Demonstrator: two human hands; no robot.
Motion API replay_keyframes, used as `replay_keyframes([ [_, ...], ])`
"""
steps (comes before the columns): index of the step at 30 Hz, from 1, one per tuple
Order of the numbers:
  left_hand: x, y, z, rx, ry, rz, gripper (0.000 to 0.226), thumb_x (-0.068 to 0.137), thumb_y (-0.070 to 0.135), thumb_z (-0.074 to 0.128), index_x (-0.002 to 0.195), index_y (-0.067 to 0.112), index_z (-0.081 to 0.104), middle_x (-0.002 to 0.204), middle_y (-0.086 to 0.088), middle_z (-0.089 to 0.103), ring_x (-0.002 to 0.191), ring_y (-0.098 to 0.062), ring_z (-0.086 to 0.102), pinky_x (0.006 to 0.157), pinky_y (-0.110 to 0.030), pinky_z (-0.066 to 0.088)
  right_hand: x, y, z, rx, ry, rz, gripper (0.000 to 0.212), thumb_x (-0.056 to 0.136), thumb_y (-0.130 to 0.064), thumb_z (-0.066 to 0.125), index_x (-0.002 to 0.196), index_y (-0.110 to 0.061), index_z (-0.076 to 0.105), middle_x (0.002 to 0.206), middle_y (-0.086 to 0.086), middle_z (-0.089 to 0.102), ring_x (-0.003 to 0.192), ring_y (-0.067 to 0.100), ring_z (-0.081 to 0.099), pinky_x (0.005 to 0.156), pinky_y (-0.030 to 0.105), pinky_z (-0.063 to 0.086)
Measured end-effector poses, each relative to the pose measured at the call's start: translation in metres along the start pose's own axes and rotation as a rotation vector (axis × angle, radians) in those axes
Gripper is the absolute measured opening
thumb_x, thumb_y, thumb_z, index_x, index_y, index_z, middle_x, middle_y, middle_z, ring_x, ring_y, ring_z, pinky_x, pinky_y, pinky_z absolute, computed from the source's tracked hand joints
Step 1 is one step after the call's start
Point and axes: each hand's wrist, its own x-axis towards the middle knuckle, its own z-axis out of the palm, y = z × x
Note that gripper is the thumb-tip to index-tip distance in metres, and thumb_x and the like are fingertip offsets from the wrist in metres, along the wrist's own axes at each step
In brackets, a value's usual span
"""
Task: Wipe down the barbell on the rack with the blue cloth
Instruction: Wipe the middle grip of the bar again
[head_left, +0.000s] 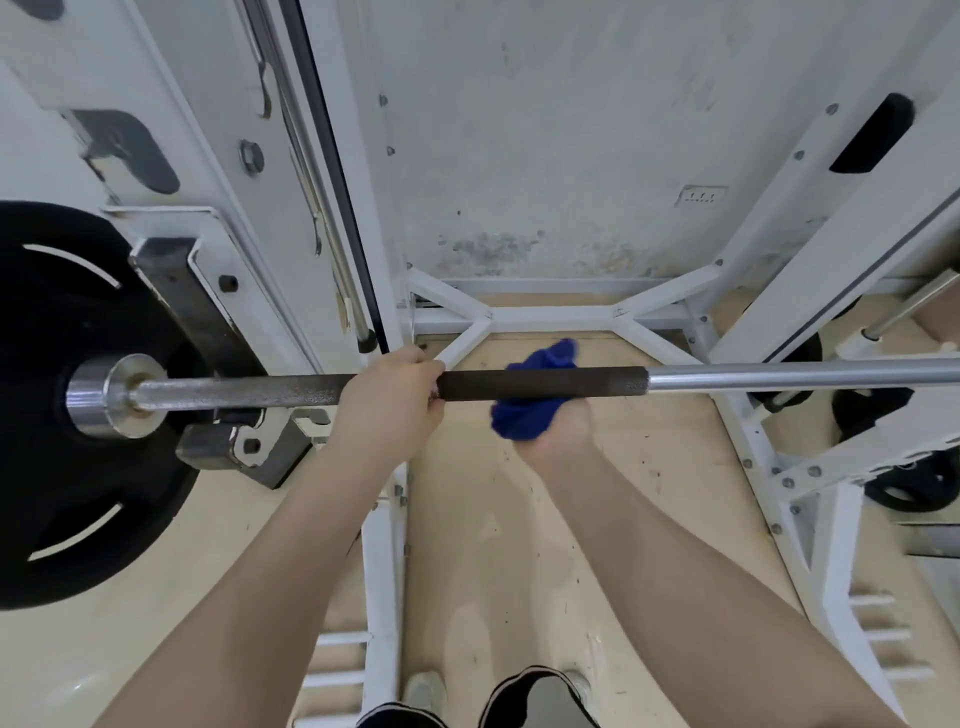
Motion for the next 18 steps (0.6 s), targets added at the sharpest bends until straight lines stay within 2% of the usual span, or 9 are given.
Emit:
replay_keyframes([
  [2, 0.002, -0.004, -0.005, -0.008, -0.044, 0.043, 0.021, 0.089, 0.016, 0.048, 0.106, 0.012, 0.060, 0.109, -0.003, 0.056, 0.092, -0.024, 0.055, 0.073, -0.034, 0.049, 0.005, 0.015, 0.006, -0.205, 0.048, 0.046, 0.025, 0.089, -0.023, 0.045, 0.064, -0.021, 0.050, 0.049, -0.008, 0.044, 0.042, 0.008, 0.042, 0.054, 0.004, 0.026],
  [3, 0.003, -0.006, -0.007, -0.010, -0.062, 0.062, 0.022, 0.090, 0.017, 0.046, 0.107, 0.013, 0.059, 0.110, -0.003, 0.055, 0.093, -0.024, 0.055, 0.074, -0.034, 0.047, 0.008, 0.022, 0.003, -0.226, -0.006, 0.022, 0.034, 0.092, -0.024, 0.038, 0.061, -0.017, 0.051, 0.043, -0.005, 0.041, 0.036, 0.009, 0.039, 0.046, 0.007, 0.028],
  [4, 0.004, -0.008, -0.008, -0.009, -0.071, 0.075, 0.022, 0.091, 0.017, 0.045, 0.108, 0.014, 0.059, 0.111, -0.003, 0.055, 0.093, -0.024, 0.055, 0.075, -0.034, 0.047, 0.006, 0.019, 0.000, -0.195, -0.063, 0.017, 0.040, 0.093, -0.024, 0.031, 0.059, -0.017, 0.050, 0.042, -0.004, 0.039, 0.033, 0.009, 0.034, 0.039, 0.010, 0.030],
  [6, 0.005, -0.012, -0.008, -0.015, -0.065, 0.082, 0.025, 0.093, 0.019, 0.044, 0.111, 0.015, 0.061, 0.110, -0.003, 0.056, 0.094, -0.023, 0.056, 0.076, -0.034, 0.049, 0.001, 0.006, -0.003, -0.076, -0.147, -0.046, 0.033, 0.090, -0.020, 0.026, 0.062, -0.024, 0.043, 0.045, -0.006, 0.042, 0.037, 0.008, 0.028, 0.034, 0.014, 0.033],
  [9, 0.004, -0.013, -0.006, -0.056, -0.055, 0.078, 0.026, 0.092, 0.018, 0.046, 0.113, 0.014, 0.061, 0.108, -0.004, 0.057, 0.096, -0.024, 0.056, 0.078, -0.038, 0.050, 0.005, -0.005, -0.005, 0.008, -0.026, -0.136, 0.025, 0.088, -0.021, 0.034, 0.064, -0.025, 0.042, 0.041, -0.006, 0.049, 0.036, 0.007, 0.044, 0.040, 0.015, 0.039],
  [10, 0.004, -0.013, -0.006, -0.072, -0.062, 0.072, 0.026, 0.092, 0.017, 0.048, 0.113, 0.014, 0.061, 0.108, -0.005, 0.057, 0.097, -0.024, 0.056, 0.079, -0.040, 0.050, 0.005, 0.002, -0.003, 0.058, -0.032, -0.109, 0.024, 0.086, -0.020, 0.038, 0.063, -0.024, 0.039, 0.040, -0.007, 0.046, 0.036, 0.007, 0.044, 0.041, 0.014, 0.038],
  [12, 0.005, -0.013, -0.007, -0.083, -0.083, 0.056, 0.025, 0.091, 0.017, 0.051, 0.114, 0.017, 0.060, 0.107, -0.004, 0.056, 0.098, -0.025, 0.055, 0.080, -0.041, 0.050, 0.007, 0.036, 0.014, -0.032, -0.053, -0.018, 0.029, 0.088, -0.025, 0.042, 0.060, -0.024, 0.037, 0.044, -0.008, 0.039, 0.036, 0.008, 0.038, 0.040, 0.013, 0.035],
  [15, 0.007, -0.015, -0.008, -0.093, -0.106, 0.036, 0.029, 0.089, 0.017, 0.053, 0.118, 0.020, 0.055, 0.110, -0.005, 0.054, 0.102, -0.027, 0.054, 0.083, -0.042, 0.048, 0.010, 0.069, 0.028, -0.149, -0.105, 0.088, 0.043, 0.087, -0.036, 0.047, 0.049, -0.021, 0.056, 0.047, -0.010, 0.048, 0.040, 0.007, 0.045, 0.046, 0.010, 0.037],
  [18, 0.006, -0.015, -0.008, -0.117, -0.088, 0.043, 0.030, 0.090, 0.018, 0.053, 0.120, 0.018, 0.053, 0.113, -0.005, 0.054, 0.104, -0.027, 0.053, 0.083, -0.041, 0.047, -0.004, 0.054, 0.019, -0.300, -0.187, 0.058, 0.015, 0.079, -0.027, 0.057, 0.065, -0.022, 0.055, 0.053, -0.011, 0.041, 0.049, 0.003, 0.037, 0.046, 0.010, 0.029],
])
